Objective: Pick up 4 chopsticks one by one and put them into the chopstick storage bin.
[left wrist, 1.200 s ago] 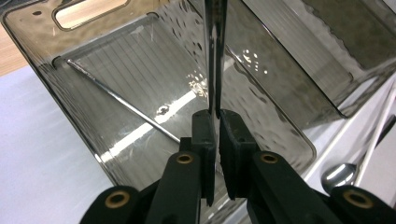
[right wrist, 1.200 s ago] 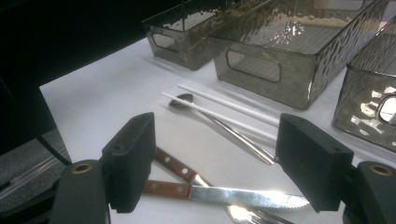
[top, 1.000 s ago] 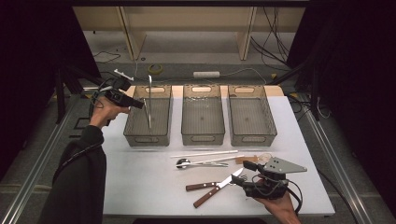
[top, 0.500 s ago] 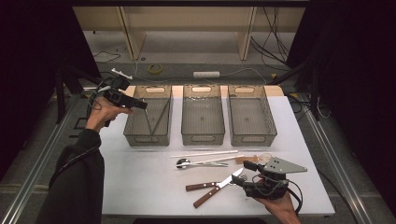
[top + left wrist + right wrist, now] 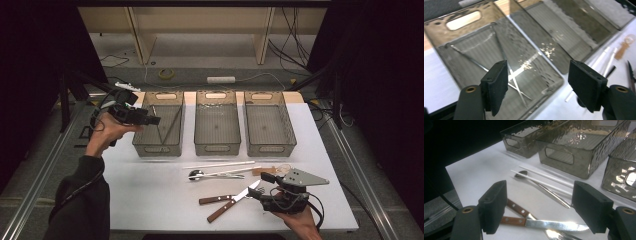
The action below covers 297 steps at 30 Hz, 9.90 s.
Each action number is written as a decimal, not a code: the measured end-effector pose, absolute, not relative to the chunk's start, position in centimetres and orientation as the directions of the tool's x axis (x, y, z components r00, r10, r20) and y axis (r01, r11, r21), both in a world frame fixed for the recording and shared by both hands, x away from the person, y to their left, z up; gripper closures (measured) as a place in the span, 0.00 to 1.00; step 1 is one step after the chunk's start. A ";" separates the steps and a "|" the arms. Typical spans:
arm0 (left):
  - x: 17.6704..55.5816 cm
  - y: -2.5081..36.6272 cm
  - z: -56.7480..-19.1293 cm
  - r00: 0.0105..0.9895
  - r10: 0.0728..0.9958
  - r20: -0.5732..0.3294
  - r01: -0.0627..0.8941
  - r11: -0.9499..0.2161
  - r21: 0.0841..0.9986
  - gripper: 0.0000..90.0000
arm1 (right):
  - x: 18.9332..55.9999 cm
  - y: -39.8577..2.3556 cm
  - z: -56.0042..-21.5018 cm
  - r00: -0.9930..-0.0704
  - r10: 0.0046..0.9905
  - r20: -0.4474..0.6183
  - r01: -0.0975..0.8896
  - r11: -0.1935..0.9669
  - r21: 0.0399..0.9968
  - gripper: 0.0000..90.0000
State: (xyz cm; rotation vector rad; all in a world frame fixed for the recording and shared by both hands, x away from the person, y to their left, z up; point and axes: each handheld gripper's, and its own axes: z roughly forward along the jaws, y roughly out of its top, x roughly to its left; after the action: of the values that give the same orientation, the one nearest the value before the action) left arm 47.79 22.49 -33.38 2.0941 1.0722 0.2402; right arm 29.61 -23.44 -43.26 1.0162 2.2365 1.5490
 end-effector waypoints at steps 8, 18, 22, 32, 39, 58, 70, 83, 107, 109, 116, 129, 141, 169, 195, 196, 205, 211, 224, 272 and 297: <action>44.7 20.3 -34.5 0.691 0.707 -0.151 0.568 -0.401 0.719 0.33 | 29.6 -23.5 -43.2 -0.728 0.659 0.186 0.407 0.199 0.891 0.33; 42.6 17.6 -35.4 0.746 0.658 -0.105 0.521 -0.478 0.707 0.30 | 29.5 -23.6 -43.1 -0.729 0.661 0.179 0.400 0.198 0.895 0.33; 42.2 16.5 -36.0 0.765 0.637 -0.095 0.509 -0.507 0.696 0.29 | 29.5 -23.6 -43.0 -0.728 0.662 0.179 0.400 0.198 0.895 0.33; 41.6 12.4 -38.0 0.835 0.546 -0.066 0.449 -0.608 0.654 0.27 | 29.5 -23.8 -43.0 -0.725 0.665 0.182 0.403 0.194 0.895 0.33; 41.7 9.8 -39.6 0.866 0.497 -0.049 0.425 -0.682 0.596 0.30 | 29.5 -24.0 -43.1 -0.722 0.666 0.184 0.404 0.191 0.895 0.33; 42.2 5.8 -43.3 0.907 0.419 -0.035 0.382 -0.788 0.483 0.36 | 29.6 -24.2 -43.3 -0.717 0.670 0.192 0.414 0.187 0.891 0.33; 42.4 4.8 -44.3 0.919 0.394 -0.014 0.358 -0.821 0.445 0.41 | 29.6 -24.2 -43.3 -0.715 0.672 0.193 0.417 0.188 0.889 0.33; 42.7 3.6 -45.0 0.937 0.349 -0.007 0.320 -0.852 0.414 0.58 | 29.6 -24.2 -43.3 -0.715 0.673 0.192 0.416 0.189 0.889 0.33; 43.0 2.8 -45.9 0.962 0.270 -0.037 0.264 -0.894 0.362 0.87 | 29.6 -24.2 -43.3 -0.716 0.672 0.188 0.413 0.191 0.890 0.33; 42.9 2.8 -45.7 0.963 0.268 -0.042 0.264 -0.892 0.368 0.89 | 29.6 -24.2 -43.3 -0.717 0.671 0.187 0.412 0.193 0.891 0.33; 42.9 2.9 -45.6 0.964 0.257 -0.063 0.261 -0.891 0.371 0.93 | 29.6 -24.1 -43.2 -0.717 0.672 0.187 0.412 0.192 0.891 0.33; 43.1 3.1 -45.3 0.956 0.280 -0.090 0.293 -0.871 0.394 0.94 | 29.6 -24.1 -43.2 -0.717 0.672 0.186 0.411 0.192 0.891 0.33; 42.6 3.2 -44.4 0.959 0.265 -0.097 0.281 -0.858 0.430 0.95 | 29.6 -24.1 -43.2 -0.718 0.671 0.187 0.412 0.192 0.891 0.33; 43.3 9.8 -37.7 0.912 0.405 -0.064 0.349 -0.685 0.639 0.95 | 29.5 -24.0 -43.1 -0.717 0.673 0.182 0.410 0.196 0.891 0.33; 46.9 19.5 -36.3 0.677 0.727 -0.114 0.557 -0.406 0.724 0.94 | 29.5 -24.0 -43.1 -0.718 0.672 0.180 0.405 0.194 0.894 0.33; 47.1 19.8 -36.4 0.674 0.728 -0.122 0.560 -0.397 0.727 0.94 | 29.5 -24.0 -43.1 -0.718 0.672 0.180 0.405 0.193 0.894 0.33; 47.8 21.2 -37.1 0.627 0.764 -0.152 0.591 -0.340 0.732 0.94 | 29.5 -24.0 -43.1 -0.718 0.671 0.182 0.406 0.192 0.894 0.33; 48.6 22.1 -37.7 0.583 0.794 -0.173 0.613 -0.290 0.735 0.94 | 29.5 -24.0 -43.1 -0.719 0.671 0.182 0.406 0.192 0.893 0.33; 50.7 23.7 -40.5 0.488 0.860 -0.147 0.671 -0.262 0.693 0.94 | 29.6 -24.1 -43.1 -0.719 0.671 0.184 0.407 0.192 0.893 0.33; 45.4 16.9 -36.6 0.757 0.649 -0.077 0.488 -0.482 0.727 0.29 | 29.3 -23.9 -43.0 -0.724 0.665 0.184 0.405 0.193 0.894 0.33; 43.9 6.6 -39.2 0.892 0.451 -0.024 0.376 -0.711 0.595 0.38 | 29.3 -24.0 -42.9 -0.724 0.664 0.186 0.403 0.189 0.895 0.33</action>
State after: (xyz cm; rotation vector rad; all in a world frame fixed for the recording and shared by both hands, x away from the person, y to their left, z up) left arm 43.85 6.63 -39.23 2.4408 0.5926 0.1625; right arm 29.34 -24.04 -42.95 1.0227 2.2212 1.5506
